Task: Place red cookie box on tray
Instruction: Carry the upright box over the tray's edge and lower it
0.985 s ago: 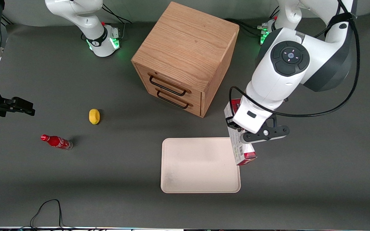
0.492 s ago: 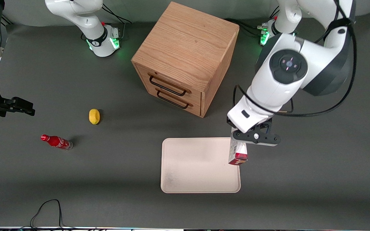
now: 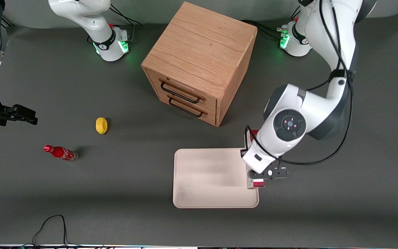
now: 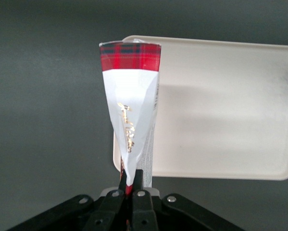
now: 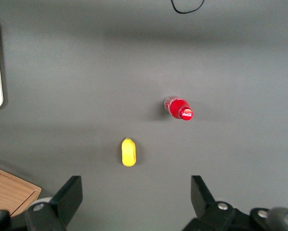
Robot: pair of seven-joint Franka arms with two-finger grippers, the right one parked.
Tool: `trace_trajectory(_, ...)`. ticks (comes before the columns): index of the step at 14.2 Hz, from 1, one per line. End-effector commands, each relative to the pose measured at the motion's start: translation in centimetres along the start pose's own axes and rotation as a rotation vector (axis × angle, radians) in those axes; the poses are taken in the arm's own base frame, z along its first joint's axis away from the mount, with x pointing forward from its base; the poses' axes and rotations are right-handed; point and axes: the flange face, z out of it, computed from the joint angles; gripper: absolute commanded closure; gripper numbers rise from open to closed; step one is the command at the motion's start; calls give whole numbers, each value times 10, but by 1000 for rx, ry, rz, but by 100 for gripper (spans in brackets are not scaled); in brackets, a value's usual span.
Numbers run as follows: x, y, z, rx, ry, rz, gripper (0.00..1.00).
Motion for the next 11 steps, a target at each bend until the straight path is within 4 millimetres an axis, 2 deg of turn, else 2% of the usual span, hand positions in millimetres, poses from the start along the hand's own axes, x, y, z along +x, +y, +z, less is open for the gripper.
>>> trace_trajectory(1, 12, -2, 18, -11, 27, -27, 100)
trace_trajectory(5, 21, 4, 71, -19, 53, -6, 100)
trace_trajectory(8, 20, 6, 94, -9, 52, 5, 100)
trace_trajectory(11, 20, 4, 107, 8, 46, 10, 100)
